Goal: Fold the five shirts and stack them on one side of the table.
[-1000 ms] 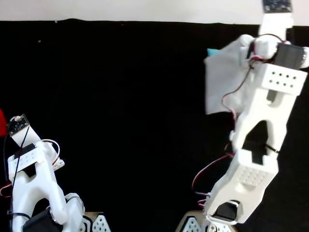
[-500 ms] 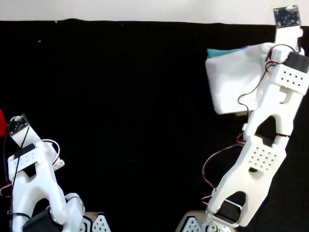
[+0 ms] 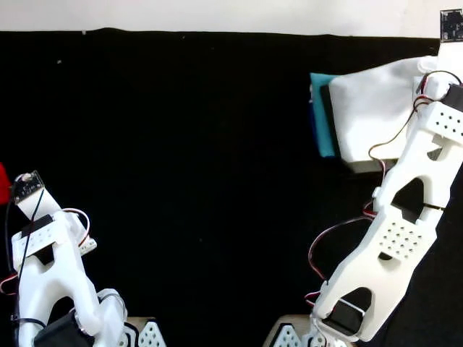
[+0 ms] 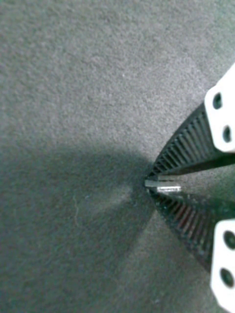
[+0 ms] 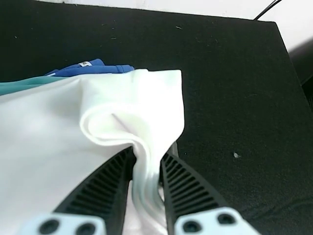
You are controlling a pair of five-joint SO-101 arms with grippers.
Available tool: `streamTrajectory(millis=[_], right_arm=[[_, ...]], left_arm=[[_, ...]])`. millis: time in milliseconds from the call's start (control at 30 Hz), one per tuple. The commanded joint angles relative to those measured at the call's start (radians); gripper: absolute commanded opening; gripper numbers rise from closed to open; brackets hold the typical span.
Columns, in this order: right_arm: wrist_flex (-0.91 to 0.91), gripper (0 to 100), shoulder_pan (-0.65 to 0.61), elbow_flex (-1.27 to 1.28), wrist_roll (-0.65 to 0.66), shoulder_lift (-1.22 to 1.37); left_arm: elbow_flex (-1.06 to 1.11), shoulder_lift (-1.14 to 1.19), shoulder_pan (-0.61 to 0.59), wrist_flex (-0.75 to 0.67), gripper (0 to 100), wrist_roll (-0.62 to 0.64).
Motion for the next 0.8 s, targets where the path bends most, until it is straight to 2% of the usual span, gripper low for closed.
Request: streamTrajectory(millis=[0,100,167,367,767], right_arm=[[0.001,9.4,-0.01,-0.004,-0.015,-0.01],[0.016,22.8,-0.01,-0.015,-0.017,-0.015],[0.013,26.3,-0.005,-0.018,-0.017,-0.022],[0.084,26.3,-0.01,-0.156,-0.018,-0.022],[0.524,26.3,-0.119,-0.552,-0.181,-0.022]], left_arm=[[0.001,0.002,-0.005,-0.028,2,-0.003],[0.001,0.002,-0.005,-0.028,2,-0.003],[0.001,0.002,-0.005,-0.028,2,-0.003],[0.001,0.002,-0.005,-0.028,2,-0.003],[0.001,0.002,0.004,-0.028,2,-0.003]])
